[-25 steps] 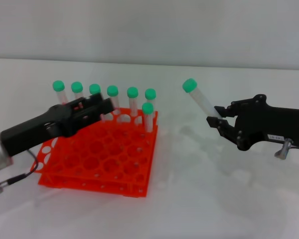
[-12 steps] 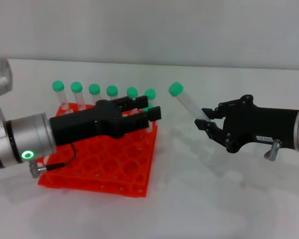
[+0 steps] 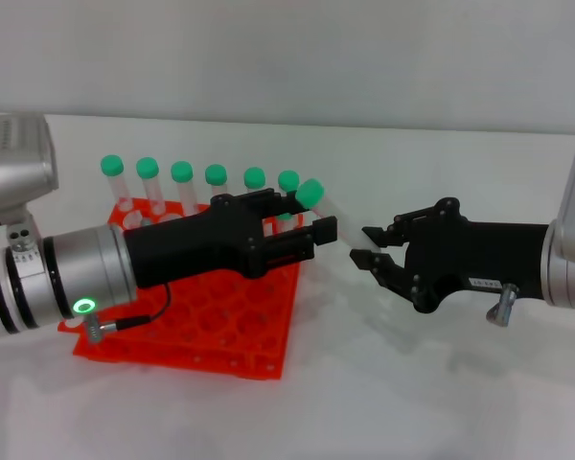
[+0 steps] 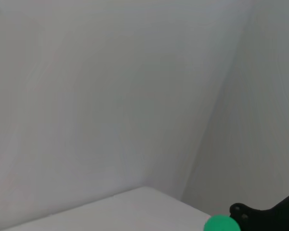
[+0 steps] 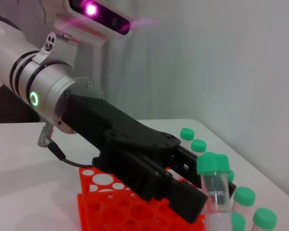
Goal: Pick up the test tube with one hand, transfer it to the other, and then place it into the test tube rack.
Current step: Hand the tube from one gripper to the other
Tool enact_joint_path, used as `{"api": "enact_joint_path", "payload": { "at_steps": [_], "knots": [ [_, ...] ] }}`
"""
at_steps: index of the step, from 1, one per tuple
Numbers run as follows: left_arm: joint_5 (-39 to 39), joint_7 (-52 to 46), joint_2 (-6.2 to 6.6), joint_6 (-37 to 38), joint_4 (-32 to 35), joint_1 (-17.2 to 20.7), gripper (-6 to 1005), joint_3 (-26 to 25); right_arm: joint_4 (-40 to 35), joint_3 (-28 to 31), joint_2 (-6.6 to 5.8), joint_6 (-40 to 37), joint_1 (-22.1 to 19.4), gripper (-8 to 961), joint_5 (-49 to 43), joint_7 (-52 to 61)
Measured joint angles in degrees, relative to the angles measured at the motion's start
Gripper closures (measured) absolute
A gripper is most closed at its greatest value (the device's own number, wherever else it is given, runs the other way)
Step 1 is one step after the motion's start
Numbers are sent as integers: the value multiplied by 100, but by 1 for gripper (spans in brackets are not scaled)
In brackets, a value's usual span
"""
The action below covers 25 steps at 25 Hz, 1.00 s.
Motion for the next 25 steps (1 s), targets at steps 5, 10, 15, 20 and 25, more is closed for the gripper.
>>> {"api": "enact_joint_path", "payload": {
  "at_steps": [5,10,15,20,25],
  "knots": [
    [-85,359,-61,-13,-14,39,396,1,-10,-21,1,-14,9,754,24,46],
    [-104,442,-66,-14,-48,55,397,27,-34,-59,7,-36,44,754,20,86],
    [-135,514,-73,-51,-51,125,398,29,-30,-115,9,-49,55,754,38,86],
    [-151,576,-78,-61,-53,139,494,43,-37,-227,11,-131,84,754,38,86],
    [-171,657,-78,-74,-53,150,562,45,6,-245,14,-175,122,754,38,86]
  ]
}}
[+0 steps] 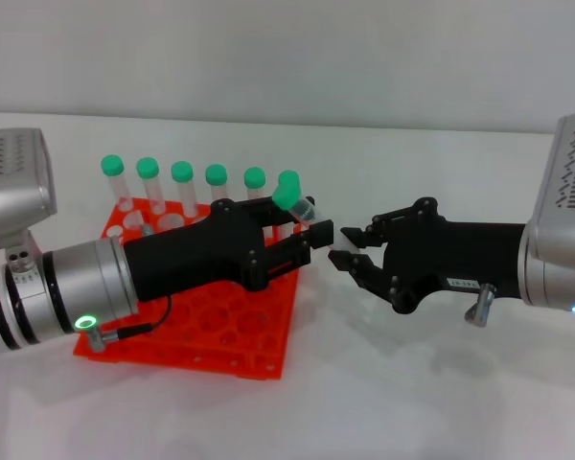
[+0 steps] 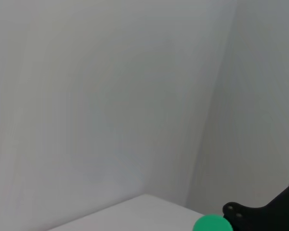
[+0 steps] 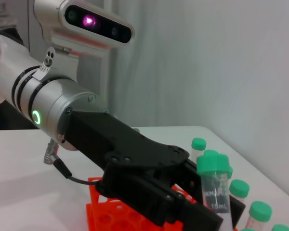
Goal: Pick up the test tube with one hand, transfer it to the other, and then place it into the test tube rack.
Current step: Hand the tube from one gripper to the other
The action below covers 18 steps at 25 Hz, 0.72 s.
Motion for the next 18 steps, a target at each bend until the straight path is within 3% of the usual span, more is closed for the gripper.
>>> {"api": "enact_joint_path", "payload": {
  "at_steps": [11,18],
  "knots": [
    [-449,400,1,-217,-50,189,699,1,69,-30,5,-119,17,755,4,-42],
    [-512,388,3,-204,-88,205,854,-2,57,-123,4,-217,19,755,-14,-75]
  ]
}}
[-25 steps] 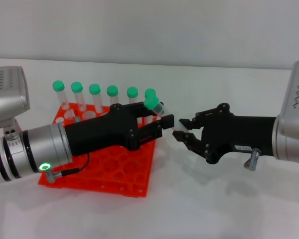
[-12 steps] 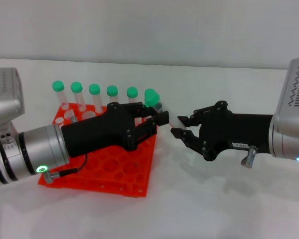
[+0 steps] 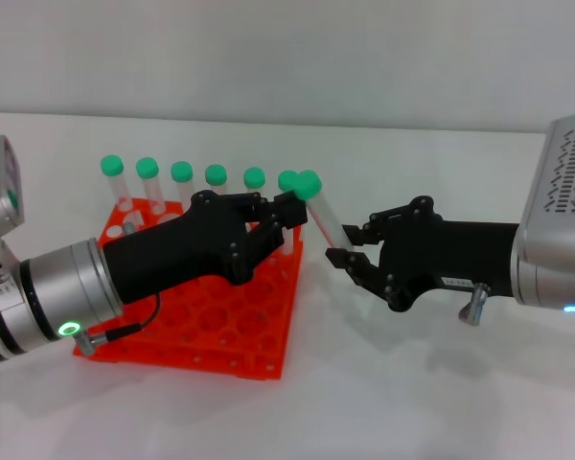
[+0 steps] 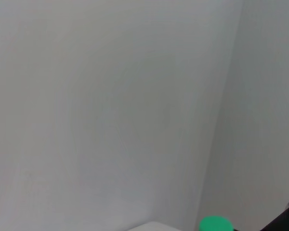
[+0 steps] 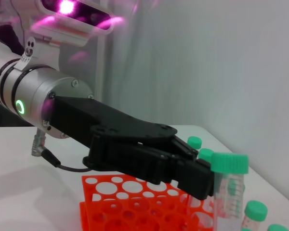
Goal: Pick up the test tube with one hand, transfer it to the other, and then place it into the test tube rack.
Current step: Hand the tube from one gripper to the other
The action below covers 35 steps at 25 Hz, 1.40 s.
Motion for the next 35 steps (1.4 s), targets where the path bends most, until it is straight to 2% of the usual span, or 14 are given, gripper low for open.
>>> {"api": "enact_joint_path", "payload": {
  "at_steps": [4,9,18,28,35],
  "knots": [
    [25,-55,15,32,-78,-27,921,-1,-28,-28,2,-9,0,755,-4,-1],
    [32,-67,23,5,-159,-21,900,-2,-30,-28,1,-13,0,755,-4,-1],
    [52,-22,23,-309,-145,69,724,-9,-22,-47,1,-74,9,752,-5,16],
    [-15,-48,9,-240,-150,71,279,-41,-63,-220,-5,-75,10,747,-28,9],
    [6,-94,5,-108,-152,21,205,-13,-95,-236,-8,-75,30,743,-95,27]
  ]
}}
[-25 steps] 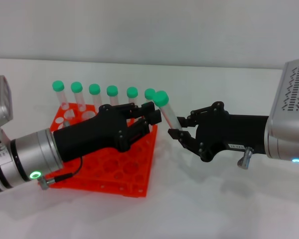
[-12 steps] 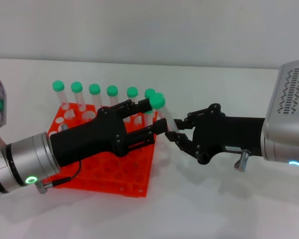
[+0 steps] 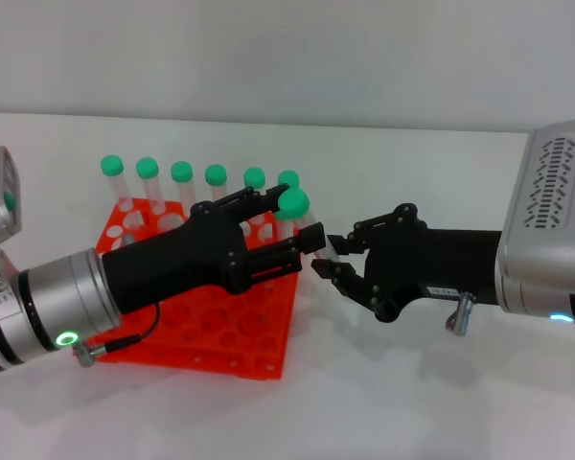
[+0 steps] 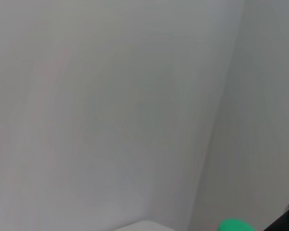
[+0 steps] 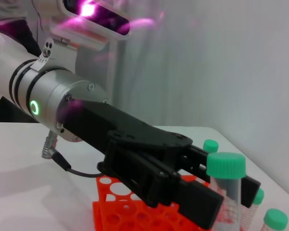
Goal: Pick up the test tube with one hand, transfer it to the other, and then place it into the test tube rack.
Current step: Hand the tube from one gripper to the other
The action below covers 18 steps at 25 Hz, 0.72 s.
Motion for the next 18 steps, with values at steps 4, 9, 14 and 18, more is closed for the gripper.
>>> {"api": "enact_joint_path", "payload": {
  "at_steps": [4,9,14,18],
  "knots": [
    [25,-86,3,17,-4,-10,211,9,-2,-5,0,0,7,741,0,-1],
    [33,-175,9,20,-2,-15,318,14,-10,-86,2,0,18,738,-40,-1],
    [41,-186,9,20,14,-21,464,15,-14,-134,8,-47,30,736,-71,10],
    [43,-187,7,20,12,-21,590,27,-6,-135,9,-91,32,734,-76,11]
  ]
}}
